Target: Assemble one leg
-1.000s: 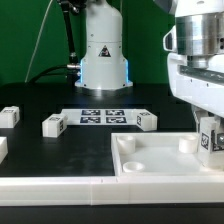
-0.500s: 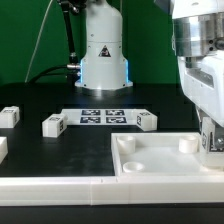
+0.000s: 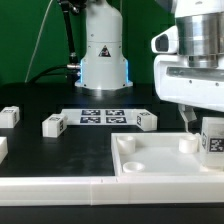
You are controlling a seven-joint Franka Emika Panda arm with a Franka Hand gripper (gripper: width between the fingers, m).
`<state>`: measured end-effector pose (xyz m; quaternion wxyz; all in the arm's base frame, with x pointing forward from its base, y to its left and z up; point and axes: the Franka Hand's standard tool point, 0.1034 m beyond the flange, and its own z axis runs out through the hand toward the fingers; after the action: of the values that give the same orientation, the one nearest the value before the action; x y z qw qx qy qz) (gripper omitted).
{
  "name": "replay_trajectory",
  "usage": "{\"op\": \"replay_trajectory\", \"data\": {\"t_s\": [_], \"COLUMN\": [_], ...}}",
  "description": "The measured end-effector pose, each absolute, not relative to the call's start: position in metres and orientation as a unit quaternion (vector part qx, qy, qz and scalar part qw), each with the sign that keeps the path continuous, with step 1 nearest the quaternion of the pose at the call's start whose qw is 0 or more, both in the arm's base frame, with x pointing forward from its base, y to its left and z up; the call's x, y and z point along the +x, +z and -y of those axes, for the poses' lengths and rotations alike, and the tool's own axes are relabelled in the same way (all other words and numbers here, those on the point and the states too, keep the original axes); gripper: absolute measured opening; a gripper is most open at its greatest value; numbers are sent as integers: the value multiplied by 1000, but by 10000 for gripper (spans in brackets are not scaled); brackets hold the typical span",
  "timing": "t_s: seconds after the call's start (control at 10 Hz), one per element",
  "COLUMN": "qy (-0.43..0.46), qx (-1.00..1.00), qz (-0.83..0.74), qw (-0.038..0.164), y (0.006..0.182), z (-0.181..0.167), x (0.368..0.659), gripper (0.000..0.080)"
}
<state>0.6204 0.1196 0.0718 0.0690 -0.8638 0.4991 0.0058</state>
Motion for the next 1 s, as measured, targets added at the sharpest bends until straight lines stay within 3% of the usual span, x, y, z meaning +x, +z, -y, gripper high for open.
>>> {"op": "replay_trajectory", "data": {"t_s": [0.6,1.0], "qy": [8,1], "qx": [-983,-997], "qz": [-178,-68], "qw": [38,36], "y": [79,77], "z": [-123,-117], "x": [626,627], "gripper": [649,649]}}
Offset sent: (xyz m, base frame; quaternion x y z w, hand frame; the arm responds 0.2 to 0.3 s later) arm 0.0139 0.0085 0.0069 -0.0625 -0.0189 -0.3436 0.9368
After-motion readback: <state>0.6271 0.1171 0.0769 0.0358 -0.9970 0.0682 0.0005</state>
